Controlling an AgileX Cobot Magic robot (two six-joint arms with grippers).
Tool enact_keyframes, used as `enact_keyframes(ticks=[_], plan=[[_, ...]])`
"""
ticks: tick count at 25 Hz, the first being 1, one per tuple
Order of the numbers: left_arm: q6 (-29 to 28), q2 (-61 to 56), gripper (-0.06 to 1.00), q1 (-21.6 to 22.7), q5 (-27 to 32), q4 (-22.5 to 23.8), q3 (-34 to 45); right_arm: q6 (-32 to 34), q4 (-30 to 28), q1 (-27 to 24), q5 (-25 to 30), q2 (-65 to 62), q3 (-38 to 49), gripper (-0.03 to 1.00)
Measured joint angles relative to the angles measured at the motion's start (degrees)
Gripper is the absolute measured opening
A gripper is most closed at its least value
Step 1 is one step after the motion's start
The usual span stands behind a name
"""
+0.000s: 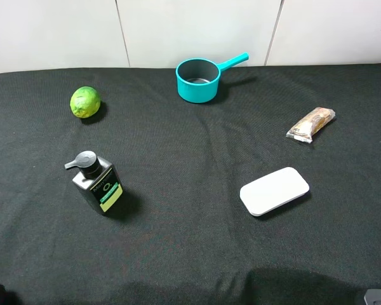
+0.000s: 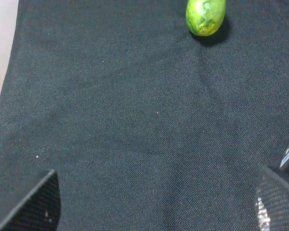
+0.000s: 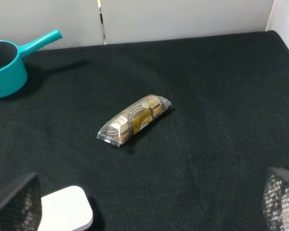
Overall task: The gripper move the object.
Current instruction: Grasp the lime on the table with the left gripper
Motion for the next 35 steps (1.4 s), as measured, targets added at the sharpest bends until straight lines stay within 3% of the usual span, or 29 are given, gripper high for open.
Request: enact_keyframes(ticks=[35], plan=[[0.0,0.0,0.8,0.0,0.0,0.0,0.0,0.0,0.0,0.0,0.0,0.0,0.0,0.69]])
